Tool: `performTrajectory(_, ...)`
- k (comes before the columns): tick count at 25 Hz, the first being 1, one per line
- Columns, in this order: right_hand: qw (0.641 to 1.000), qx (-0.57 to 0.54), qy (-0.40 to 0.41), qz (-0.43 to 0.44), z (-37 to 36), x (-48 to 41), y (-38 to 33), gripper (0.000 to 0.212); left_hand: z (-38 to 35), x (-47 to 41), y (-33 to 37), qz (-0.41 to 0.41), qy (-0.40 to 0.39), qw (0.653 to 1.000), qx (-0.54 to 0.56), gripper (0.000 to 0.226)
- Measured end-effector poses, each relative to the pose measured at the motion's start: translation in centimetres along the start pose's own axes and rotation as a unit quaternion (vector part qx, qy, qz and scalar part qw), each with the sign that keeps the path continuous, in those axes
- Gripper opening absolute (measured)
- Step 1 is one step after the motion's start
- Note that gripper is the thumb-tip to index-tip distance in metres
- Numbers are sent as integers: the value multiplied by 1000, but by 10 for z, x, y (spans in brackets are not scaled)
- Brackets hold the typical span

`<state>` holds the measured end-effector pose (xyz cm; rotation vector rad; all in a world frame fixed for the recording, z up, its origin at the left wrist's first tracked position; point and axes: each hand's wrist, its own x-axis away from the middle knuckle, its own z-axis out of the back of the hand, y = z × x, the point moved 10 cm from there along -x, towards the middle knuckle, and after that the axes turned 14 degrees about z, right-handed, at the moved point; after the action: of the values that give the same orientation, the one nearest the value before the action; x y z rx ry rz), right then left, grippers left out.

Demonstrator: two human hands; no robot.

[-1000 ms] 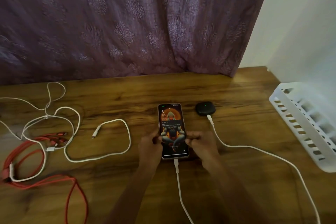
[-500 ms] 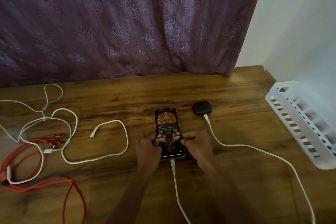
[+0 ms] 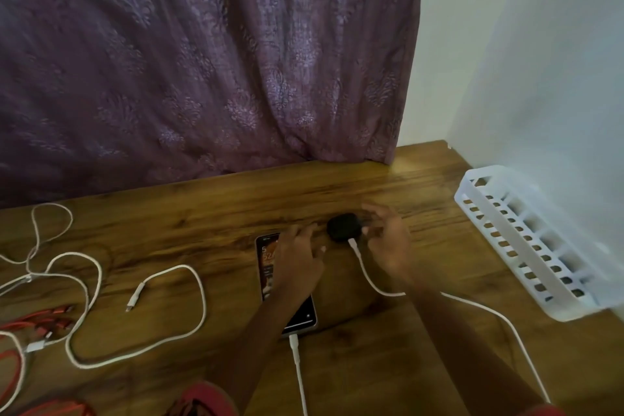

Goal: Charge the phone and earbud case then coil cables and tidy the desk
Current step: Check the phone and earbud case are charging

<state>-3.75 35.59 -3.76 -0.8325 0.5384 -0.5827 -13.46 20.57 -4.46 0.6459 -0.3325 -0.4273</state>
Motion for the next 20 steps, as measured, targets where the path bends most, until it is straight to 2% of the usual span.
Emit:
performTrajectory(4, 989, 4, -147, 29, -29, -14, 22, 64, -17, -23, 16, -17, 15, 997, -73, 53)
performTrajectory(7, 981, 9, -192, 33, -40, -13, 36, 65, -33, -33, 21, -30, 3, 993, -118, 55)
performTrajectory(13, 987, -15, -152, 52, -33, -14, 29, 56, -37, -35, 22, -25, 9, 998, -63, 51)
performTrajectory(17, 984, -140, -111, 26, -14, -6, 6, 56, -19, -22, 39, -40, -13, 997, 67, 49)
performTrajectory(20, 978, -195, -45, 51, 15, -8, -28, 58, 13, -8, 64, -78, 2, 986, 145, 51)
